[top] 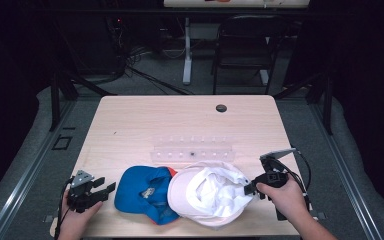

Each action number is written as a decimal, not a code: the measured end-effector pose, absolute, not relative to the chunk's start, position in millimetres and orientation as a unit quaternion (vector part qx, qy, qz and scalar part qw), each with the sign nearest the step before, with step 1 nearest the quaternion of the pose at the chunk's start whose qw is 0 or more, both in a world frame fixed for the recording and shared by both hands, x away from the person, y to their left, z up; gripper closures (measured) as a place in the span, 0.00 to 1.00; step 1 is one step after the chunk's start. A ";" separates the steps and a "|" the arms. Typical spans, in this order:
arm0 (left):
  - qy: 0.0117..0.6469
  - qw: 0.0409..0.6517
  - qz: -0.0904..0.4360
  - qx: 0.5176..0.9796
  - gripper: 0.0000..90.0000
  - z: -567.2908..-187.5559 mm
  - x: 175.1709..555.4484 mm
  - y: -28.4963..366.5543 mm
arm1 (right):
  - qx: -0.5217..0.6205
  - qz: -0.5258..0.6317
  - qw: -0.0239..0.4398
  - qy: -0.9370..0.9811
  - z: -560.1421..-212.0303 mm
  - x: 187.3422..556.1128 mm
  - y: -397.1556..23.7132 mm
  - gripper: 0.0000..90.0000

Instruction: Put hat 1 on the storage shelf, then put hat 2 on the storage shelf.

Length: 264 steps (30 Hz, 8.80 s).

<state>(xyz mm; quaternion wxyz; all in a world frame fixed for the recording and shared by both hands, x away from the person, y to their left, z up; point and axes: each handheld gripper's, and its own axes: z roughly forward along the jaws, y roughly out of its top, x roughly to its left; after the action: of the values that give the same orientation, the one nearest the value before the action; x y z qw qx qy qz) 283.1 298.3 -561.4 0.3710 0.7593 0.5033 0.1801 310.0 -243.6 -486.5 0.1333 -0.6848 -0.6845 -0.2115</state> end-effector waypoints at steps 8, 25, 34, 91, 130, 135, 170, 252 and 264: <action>0.503 0.371 0.180 0.760 0.53 -561.1 282.9 298.9 | -0.682 -0.209 0.132 -0.688 -469.9 317.0 -233.4 0.90; 0.502 0.371 0.180 0.760 0.53 -561.3 282.9 298.7 | -0.666 -0.223 0.145 -0.697 -425.4 329.0 -207.3 0.91; 0.502 0.370 0.180 0.761 0.53 -561.3 283.0 298.9 | -0.657 -0.254 0.193 -0.682 -421.5 330.9 -205.6 0.91; 0.502 0.375 0.178 0.759 0.53 -563.2 284.1 294.9 | -0.603 -0.470 0.312 -0.565 -316.0 379.9 -186.9 0.90; 0.386 0.425 0.201 0.794 0.49 -499.4 306.1 212.3 | -0.608 -0.420 0.305 -0.601 -322.2 466.0 -116.4 0.90; 0.368 0.432 0.195 0.800 0.49 -497.5 313.4 189.7 | -0.611 -0.422 0.305 -0.596 -325.9 469.9 -111.4 0.90; 0.342 0.398 0.227 0.821 0.64 -492.5 333.0 127.7 | -0.602 -0.423 0.301 -0.606 -328.9 470.6 -98.4 0.90; 0.451 0.424 0.181 0.764 0.55 -522.7 300.5 234.2 | -0.577 -0.420 0.106 -0.692 -356.5 387.7 -168.1 0.60; 0.470 0.411 0.188 0.758 0.55 -536.3 301.2 255.1 | -0.557 -0.393 0.066 -0.729 -404.4 357.4 -171.2 0.63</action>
<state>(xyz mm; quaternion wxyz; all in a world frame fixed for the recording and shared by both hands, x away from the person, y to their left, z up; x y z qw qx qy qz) 301.2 255.1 -536.3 0.4108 0.7585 0.4698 0.1877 357.4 -171.2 -404.4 0.0660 -0.5566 -0.7290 -0.3929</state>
